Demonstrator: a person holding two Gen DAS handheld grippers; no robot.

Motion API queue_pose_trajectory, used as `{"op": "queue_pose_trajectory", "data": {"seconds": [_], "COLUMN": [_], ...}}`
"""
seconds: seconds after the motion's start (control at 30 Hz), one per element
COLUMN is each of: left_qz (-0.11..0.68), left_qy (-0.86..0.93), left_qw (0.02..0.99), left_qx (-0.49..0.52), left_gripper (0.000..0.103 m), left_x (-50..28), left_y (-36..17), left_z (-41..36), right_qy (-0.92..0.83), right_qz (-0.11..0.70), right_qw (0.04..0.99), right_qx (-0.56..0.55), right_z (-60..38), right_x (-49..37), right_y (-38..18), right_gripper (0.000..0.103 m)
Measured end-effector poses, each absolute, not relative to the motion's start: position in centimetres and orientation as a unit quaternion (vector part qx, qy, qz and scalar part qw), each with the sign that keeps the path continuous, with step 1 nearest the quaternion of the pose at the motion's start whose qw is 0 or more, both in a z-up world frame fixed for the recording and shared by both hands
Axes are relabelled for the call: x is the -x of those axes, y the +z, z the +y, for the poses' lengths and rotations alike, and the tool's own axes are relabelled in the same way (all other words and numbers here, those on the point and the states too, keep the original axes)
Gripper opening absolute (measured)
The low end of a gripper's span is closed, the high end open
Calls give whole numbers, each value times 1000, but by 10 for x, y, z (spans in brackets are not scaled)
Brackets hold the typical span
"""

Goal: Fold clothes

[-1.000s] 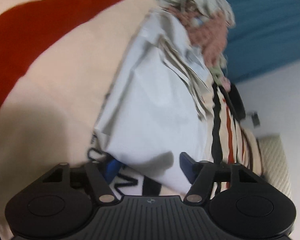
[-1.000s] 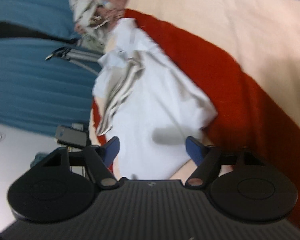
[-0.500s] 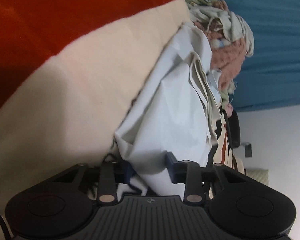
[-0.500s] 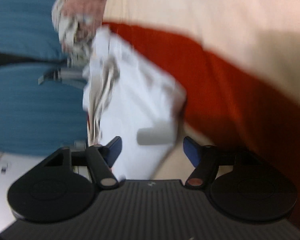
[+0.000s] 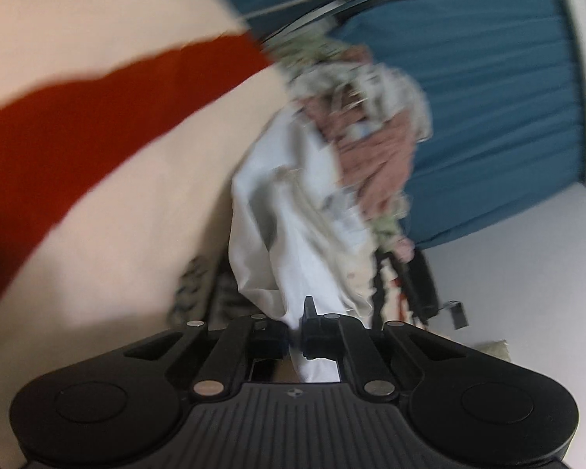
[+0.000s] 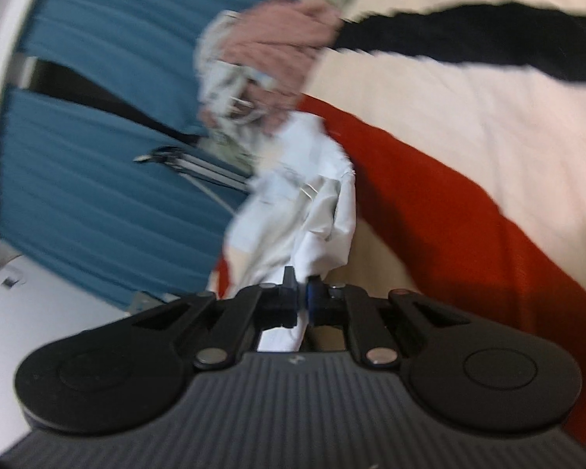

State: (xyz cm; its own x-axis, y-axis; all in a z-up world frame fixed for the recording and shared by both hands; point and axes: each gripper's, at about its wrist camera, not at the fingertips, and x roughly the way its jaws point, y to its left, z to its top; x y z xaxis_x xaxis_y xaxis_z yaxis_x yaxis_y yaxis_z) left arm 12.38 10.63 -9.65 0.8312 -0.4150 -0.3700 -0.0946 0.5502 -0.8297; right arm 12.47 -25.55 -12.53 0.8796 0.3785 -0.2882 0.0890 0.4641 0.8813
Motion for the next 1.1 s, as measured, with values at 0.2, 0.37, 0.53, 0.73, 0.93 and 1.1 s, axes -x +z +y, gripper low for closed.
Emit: {"op": "queue_pose_trajectory", "data": {"seconds": [0.2,0.37,0.53,0.73,0.93,1.1], "left_qz": [211,204,222,232,253,262], "left_qy": [-124,-129,-128,-125,-103,-93], "left_qw": [877,884,877,865,869,882], "left_qx": [414,399,407,427,412,382], "left_gripper": [5,5,5,6,6,6], "left_x": [-60,15,58,24,-82,-166], "left_y": [-42,-34,-48,-33,6,3], "left_z": [97,83,86,98,91,82], "right_qy": [130,120,104,91,61,32], "right_qz": [174,150,153,162,186,204], "right_qw": [848,863,866,866,856,856], "right_qx": [-484,-467,-465,-464,-477,-473], "right_z": [-255,-251,-250,-249,-249,-246], "right_x": [-74,-9,28,-1,-98,-184], "right_y": [-79,-76,-89,-74,-39,-41], "right_gripper": [7,7,7,7,8,8]}}
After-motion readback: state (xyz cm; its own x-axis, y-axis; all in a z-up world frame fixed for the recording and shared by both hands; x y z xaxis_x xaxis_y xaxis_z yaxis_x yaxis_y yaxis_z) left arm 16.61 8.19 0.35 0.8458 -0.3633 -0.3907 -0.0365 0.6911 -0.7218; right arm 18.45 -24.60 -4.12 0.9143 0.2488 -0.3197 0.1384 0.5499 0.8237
